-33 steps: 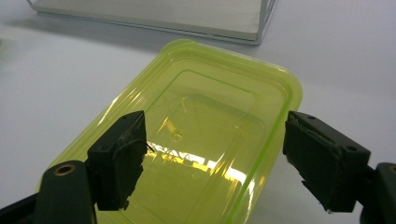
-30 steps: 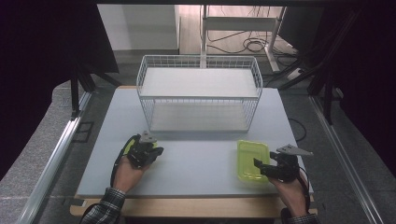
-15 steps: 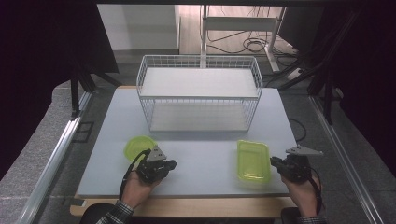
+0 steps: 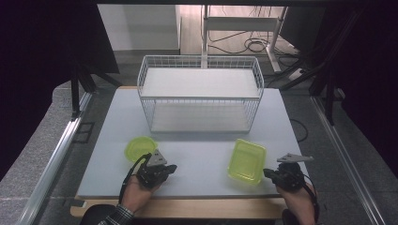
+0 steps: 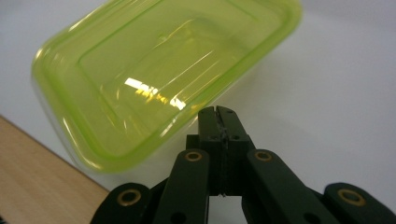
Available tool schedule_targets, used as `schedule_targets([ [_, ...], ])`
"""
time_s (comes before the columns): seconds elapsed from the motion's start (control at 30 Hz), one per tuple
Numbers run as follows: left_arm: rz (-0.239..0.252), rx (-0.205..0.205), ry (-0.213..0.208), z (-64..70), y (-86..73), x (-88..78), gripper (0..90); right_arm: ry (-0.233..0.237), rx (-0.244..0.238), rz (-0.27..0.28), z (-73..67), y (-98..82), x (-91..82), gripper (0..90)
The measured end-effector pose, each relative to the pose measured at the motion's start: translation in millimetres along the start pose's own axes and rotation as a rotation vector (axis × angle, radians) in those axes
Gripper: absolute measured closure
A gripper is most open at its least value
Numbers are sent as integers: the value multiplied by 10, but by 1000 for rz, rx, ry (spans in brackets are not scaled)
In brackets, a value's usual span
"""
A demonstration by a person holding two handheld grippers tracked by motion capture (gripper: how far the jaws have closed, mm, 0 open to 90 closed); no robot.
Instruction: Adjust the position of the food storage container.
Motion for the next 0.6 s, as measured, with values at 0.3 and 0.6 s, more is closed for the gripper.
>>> schedule_targets([
  [0.3, -2, -12, -3, -44, -19, -18, 900, 109, -82, -25, -401, 140, 222, 890],
  [0.6, -7, -17, 1, -65, -38, -28, 899, 154, -125, -10, -603, 270, 266, 889],
])
Point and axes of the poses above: each handheld gripper's, and its own axes: x roughly forward along the jaws, y roughly out of its top, z roughly to its right, the point moved 5 cm from there along x, roughly forward along the jaws, and after that the axes turned 4 degrees about -z, right-handed, at the moved point
